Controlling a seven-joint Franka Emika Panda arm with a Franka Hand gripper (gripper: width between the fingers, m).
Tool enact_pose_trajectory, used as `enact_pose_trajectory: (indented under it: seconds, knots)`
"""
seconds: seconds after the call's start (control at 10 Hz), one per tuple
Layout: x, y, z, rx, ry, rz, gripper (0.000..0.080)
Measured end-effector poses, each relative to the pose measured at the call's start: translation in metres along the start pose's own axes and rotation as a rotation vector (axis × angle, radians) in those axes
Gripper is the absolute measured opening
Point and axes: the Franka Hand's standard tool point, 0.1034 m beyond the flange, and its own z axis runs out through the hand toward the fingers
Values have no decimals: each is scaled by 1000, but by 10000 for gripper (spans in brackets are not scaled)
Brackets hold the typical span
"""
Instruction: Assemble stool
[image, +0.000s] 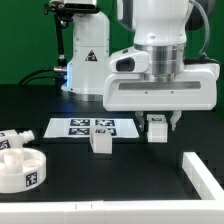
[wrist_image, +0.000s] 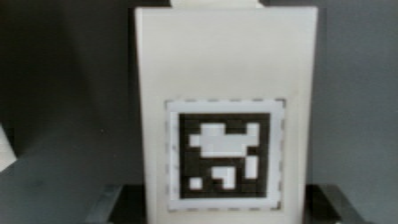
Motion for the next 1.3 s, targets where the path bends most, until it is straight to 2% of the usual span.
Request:
enact_pose_trajectory:
  seconds: [0.2,0.4,0.5,0.6,0.7,0.8,1.0,1.1,1.2,1.3]
  knots:
    - [-11,2,14,-4,2,-12,334]
    - [-8,3,15,1,13,1,334]
    - [-9,2,15,1,11,-1,409]
    - [-9,2,15,1,11,-1,545]
    - [-9,3,14,1,9,-6,545]
    - [-6,11,5,-1,-8,-35,628]
    - [16,34,-32,13,-44,-102,643]
    - [34,47,-44,20,-36,-182,648]
    - [41,50,-47,20,-18,-191,648]
    - [38,41,-45,22,-23,-186,649]
